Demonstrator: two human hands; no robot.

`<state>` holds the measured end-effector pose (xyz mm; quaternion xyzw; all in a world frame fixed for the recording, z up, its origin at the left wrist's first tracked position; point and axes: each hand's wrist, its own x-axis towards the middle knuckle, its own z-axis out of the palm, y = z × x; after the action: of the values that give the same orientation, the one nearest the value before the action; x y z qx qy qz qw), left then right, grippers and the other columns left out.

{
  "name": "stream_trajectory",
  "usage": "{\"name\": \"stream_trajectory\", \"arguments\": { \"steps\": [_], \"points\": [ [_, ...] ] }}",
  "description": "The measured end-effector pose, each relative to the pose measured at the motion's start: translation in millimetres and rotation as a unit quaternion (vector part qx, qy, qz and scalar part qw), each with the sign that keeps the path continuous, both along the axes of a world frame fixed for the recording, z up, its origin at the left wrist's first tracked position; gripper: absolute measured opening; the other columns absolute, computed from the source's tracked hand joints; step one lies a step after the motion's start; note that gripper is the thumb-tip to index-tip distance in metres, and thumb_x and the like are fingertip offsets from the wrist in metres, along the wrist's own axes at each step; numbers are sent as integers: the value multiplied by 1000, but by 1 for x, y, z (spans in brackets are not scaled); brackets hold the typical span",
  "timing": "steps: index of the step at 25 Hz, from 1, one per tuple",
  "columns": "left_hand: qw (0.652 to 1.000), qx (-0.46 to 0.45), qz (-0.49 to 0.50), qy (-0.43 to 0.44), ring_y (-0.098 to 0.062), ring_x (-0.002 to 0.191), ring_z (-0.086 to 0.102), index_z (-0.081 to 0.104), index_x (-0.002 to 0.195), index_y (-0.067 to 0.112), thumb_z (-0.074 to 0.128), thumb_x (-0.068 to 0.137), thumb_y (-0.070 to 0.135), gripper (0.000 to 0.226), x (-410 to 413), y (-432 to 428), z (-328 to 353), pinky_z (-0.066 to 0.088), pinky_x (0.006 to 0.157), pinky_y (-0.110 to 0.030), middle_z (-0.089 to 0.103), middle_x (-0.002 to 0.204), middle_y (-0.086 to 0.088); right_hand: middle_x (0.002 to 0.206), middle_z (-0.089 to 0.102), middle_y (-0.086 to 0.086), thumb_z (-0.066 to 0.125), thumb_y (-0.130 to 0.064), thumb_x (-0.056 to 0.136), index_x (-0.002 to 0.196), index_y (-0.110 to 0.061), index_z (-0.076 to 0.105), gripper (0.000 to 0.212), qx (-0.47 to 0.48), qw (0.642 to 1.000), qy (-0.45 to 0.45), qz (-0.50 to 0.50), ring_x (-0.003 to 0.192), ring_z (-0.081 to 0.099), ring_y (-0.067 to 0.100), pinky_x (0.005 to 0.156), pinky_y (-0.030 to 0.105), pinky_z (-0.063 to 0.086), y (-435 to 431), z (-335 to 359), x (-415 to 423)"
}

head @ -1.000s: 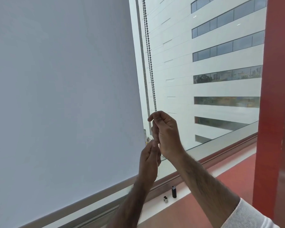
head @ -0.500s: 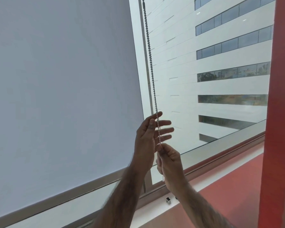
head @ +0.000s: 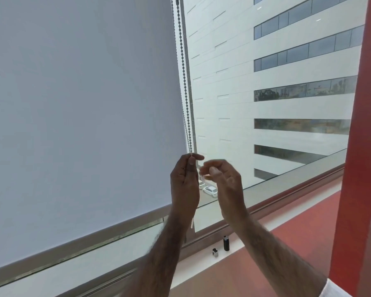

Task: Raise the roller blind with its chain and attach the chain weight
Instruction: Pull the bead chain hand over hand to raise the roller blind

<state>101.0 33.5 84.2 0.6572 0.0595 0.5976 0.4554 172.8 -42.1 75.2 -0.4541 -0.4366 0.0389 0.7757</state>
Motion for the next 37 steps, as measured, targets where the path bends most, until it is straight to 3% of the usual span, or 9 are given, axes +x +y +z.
{"name": "stream_trajectory", "arguments": {
  "steps": [5,9,13,16,18,25,28,31,37],
  "points": [
    [998,-38,-18,37,-4,55,40,67,88,33,46,108,20,32,2,-11,-57,32,55,-27,54,62,15,93,75,22,44,-6,106,108,-2,65,21,7,989,64,135,79,72,30,70,35,58,-1,39,-14],
    [995,-60,-65,47,-25,68,41,64,90,13,50,101,39,32,1,-12,-67,36,63,-43,48,72,-16,59,42,4,49,-13,107,100,-6,67,21,23,979,87,184,43,31,14,41,24,24,7,38,-19],
    [989,-75,-100,80,-10,53,41,60,91,-4,50,101,44,50,-12,-12,-63,37,53,-27,44,59,0,52,27,-2,49,-15,107,94,-4,65,23,12,972,58,227,42,14,11,39,19,15,5,41,-15],
    [982,-104,-155,40,-26,99,72,69,119,-2,44,107,37,48,-18,-8,-53,54,97,-42,78,100,-8,50,26,-3,47,-13,106,90,-3,62,24,31,966,81,243,44,9,15,41,23,11,-1,36,-8],
    [979,-120,-164,-2,-34,124,68,66,131,2,47,108,27,39,-21,-6,-36,49,111,-44,76,123,-16,49,28,-2,46,-12,107,92,-1,61,24,33,971,76,226,39,14,11,40,24,12,-2,28,-5],
    [973,-101,-207,29,-22,81,76,65,131,13,43,111,16,30,-14,-17,14,59,70,-31,76,100,-10,49,37,-5,52,-20,104,85,-6,61,25,-34,971,107,212,36,23,7,38,18,20,-3,-41,-14],
    [977,-103,-183,30,-6,44,36,66,129,7,43,111,22,33,-7,-21,13,25,40,-23,35,61,-7,49,37,1,55,-24,101,88,7,56,33,-45,977,80,194,36,22,9,38,20,17,-4,-47,-16],
    [989,-67,-131,26,-5,41,20,70,122,7,43,112,29,36,-2,-19,18,14,40,-25,13,62,-13,52,38,2,50,-16,106,96,16,53,33,-79,980,48,174,37,27,8,38,22,20,-5,-47,-14],
    [1000,-3,-16,14,-10,48,40,70,102,7,43,111,23,33,4,-3,0,32,51,-26,47,56,6,91,71,10,51,-17,100,107,5,65,27,-93,988,26,119,84,67,21,79,37,53,-10,-10,14]
  ]
}}
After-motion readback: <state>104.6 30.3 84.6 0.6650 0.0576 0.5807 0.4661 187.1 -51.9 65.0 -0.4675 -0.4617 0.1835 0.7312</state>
